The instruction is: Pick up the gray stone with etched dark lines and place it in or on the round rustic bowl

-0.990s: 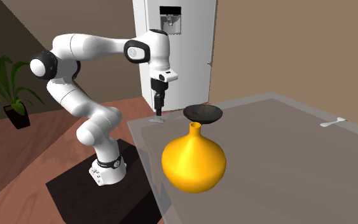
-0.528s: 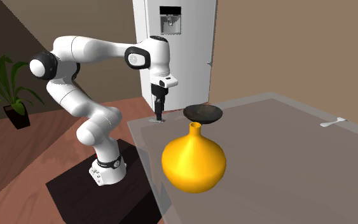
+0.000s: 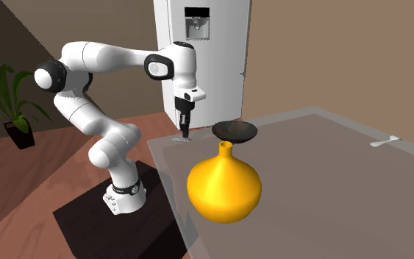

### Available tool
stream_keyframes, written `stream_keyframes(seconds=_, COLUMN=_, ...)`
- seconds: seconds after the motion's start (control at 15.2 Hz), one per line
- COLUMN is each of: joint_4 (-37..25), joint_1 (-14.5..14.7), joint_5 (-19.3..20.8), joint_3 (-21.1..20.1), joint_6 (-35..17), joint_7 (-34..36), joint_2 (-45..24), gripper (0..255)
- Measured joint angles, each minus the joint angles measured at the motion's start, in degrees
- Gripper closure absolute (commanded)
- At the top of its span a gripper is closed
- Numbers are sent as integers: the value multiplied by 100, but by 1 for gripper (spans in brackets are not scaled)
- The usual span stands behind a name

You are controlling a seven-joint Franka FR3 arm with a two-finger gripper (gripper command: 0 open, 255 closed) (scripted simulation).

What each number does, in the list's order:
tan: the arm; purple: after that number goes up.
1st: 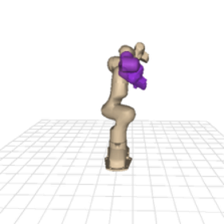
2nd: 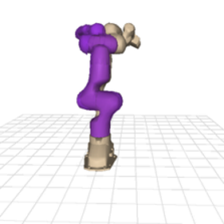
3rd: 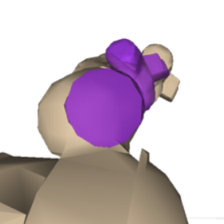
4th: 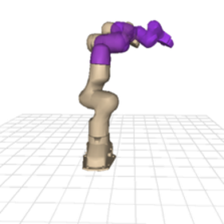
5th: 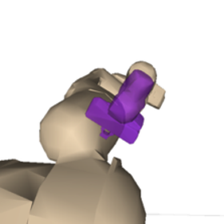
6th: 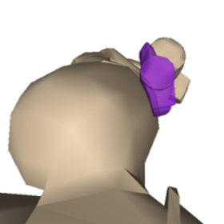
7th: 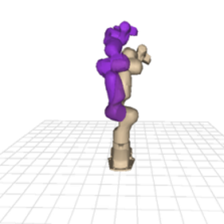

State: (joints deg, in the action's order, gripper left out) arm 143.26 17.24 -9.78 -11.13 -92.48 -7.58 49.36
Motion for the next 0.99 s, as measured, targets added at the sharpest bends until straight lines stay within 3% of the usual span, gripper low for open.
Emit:
stream_keyframes(seconds=0.33, joint_4=0, joint_1=0, joint_5=0, joint_3=0, joint_6=0, joint_7=0, joint_2=0, gripper=255)
stream_keyframes(seconds=0.4, joint_4=0, joint_1=0, joint_5=0, joint_3=0, joint_6=0, joint_7=0, joint_2=0, gripper=0)
stream_keyframes(seconds=0.66, joint_4=-58, joint_1=-74, joint_5=54, joint_3=-26, joint_6=325, joint_7=224, joint_2=215, gripper=0)
stream_keyframes(seconds=0.99, joint_4=314, joint_1=-71, joint_5=28, joint_3=-67, joint_6=105, joint_7=255, joint_2=343, gripper=0)
